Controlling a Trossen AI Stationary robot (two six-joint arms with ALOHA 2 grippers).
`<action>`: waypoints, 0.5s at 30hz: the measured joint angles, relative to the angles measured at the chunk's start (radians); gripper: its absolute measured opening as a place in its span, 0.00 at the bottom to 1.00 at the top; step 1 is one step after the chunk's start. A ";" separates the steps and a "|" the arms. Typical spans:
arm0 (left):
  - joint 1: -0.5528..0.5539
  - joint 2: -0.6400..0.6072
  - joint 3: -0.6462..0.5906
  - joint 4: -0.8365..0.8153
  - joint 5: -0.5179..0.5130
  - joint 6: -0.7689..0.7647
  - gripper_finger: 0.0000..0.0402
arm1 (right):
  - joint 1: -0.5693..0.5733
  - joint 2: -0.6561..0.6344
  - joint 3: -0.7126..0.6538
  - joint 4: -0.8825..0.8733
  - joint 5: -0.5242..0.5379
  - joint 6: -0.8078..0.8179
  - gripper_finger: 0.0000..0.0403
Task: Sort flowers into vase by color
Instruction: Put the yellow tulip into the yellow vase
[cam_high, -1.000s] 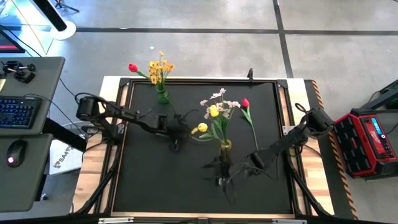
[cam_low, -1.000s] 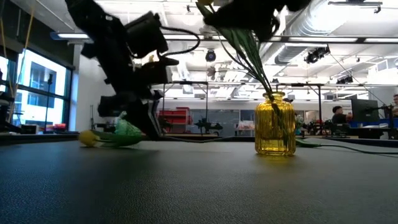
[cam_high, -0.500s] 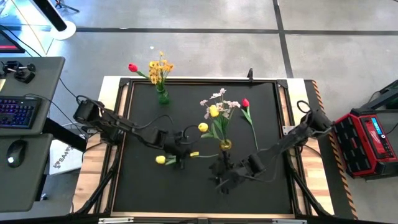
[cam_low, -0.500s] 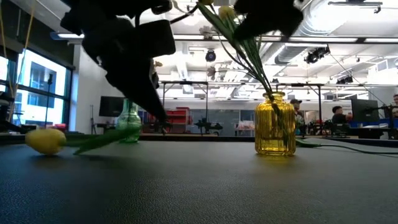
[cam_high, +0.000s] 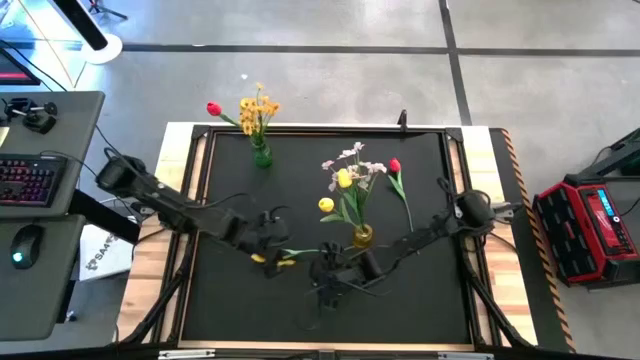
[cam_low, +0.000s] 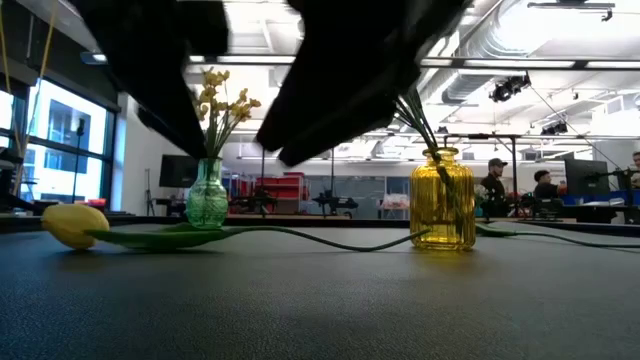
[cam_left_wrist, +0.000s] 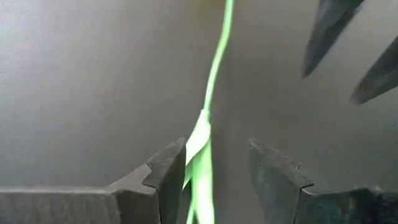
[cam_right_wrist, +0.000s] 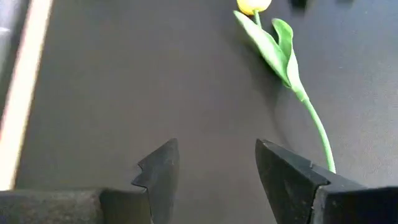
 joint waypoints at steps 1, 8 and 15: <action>-0.034 -0.024 -0.005 -0.017 -0.063 -0.029 0.39 | -0.010 0.024 0.032 -0.033 0.006 0.000 0.49; -0.248 -0.103 -0.070 -0.024 -0.382 -0.216 0.38 | -0.093 0.184 0.261 -0.234 0.006 0.002 0.49; -0.379 -0.061 -0.135 -0.011 -0.598 -0.430 0.38 | -0.149 0.323 0.465 -0.412 0.044 -0.009 0.49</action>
